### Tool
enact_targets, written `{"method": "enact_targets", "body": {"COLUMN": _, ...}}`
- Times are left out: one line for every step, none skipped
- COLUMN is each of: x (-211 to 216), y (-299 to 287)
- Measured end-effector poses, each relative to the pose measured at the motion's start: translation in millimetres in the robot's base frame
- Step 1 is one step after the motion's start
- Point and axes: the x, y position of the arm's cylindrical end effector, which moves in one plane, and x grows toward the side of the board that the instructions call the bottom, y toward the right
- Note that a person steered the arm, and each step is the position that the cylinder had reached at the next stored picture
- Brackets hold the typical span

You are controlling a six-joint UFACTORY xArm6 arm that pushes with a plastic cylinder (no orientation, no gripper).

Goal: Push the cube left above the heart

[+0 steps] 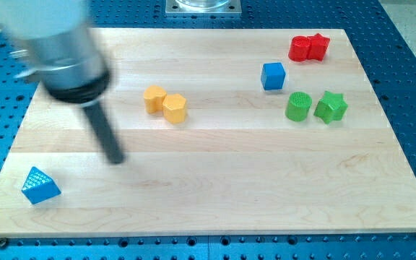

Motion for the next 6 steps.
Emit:
{"method": "enact_targets", "body": {"x": -43, "y": 122}}
{"method": "enact_targets", "body": {"x": -107, "y": 207}}
{"method": "enact_targets", "body": {"x": -125, "y": 269}}
{"method": "enact_targets", "body": {"x": -143, "y": 235}}
{"method": "enact_targets", "body": {"x": -151, "y": 119}}
{"method": "enact_targets", "body": {"x": -176, "y": 150}}
